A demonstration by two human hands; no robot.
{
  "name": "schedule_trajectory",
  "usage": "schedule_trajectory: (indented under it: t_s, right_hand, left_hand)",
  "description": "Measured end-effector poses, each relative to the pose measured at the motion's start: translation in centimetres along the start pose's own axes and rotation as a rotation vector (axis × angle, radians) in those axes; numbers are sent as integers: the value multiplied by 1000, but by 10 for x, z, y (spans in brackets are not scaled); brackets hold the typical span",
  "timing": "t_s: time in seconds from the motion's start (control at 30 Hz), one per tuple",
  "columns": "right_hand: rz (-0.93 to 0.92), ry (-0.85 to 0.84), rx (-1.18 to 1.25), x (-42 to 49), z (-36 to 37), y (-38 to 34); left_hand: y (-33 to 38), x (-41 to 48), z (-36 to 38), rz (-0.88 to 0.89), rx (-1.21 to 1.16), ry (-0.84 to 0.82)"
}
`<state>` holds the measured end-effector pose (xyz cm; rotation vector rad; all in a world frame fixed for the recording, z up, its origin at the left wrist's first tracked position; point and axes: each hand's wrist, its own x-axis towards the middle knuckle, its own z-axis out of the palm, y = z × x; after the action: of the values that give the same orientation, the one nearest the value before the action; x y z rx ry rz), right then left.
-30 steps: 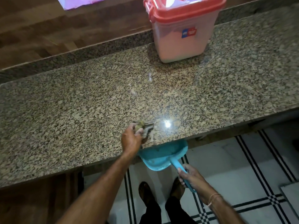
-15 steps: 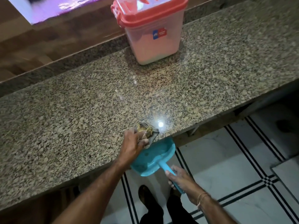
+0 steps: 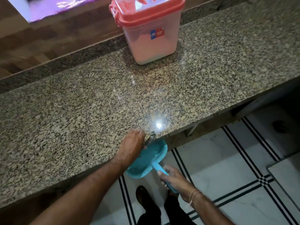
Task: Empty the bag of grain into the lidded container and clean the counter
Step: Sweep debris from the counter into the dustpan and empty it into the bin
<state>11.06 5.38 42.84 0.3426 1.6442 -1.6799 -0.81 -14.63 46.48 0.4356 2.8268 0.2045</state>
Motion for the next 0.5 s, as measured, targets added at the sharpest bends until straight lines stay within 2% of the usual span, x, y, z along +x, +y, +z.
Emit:
schedule_trajectory:
  t_s: [0.13,0.27,0.4,0.47,0.5]
  right_hand:
    - [-1,-22,-3,2,6,-6]
    - [-11,-21,1,0,8,-10]
    - [-3,-20,26,0,8,-8]
    - [-8,-26,26,0,8,-8]
    - [-12,-30,22,0,8,-9]
  left_hand:
    - [1,12,-12,-72,-69,-17]
    - [0,-5,-9,-87,-114,66]
    - [3,-31,10,-60,-28,108]
    - [2,-38,7,-37,-64,136]
    - [-2,-38,0,-83,-105,161]
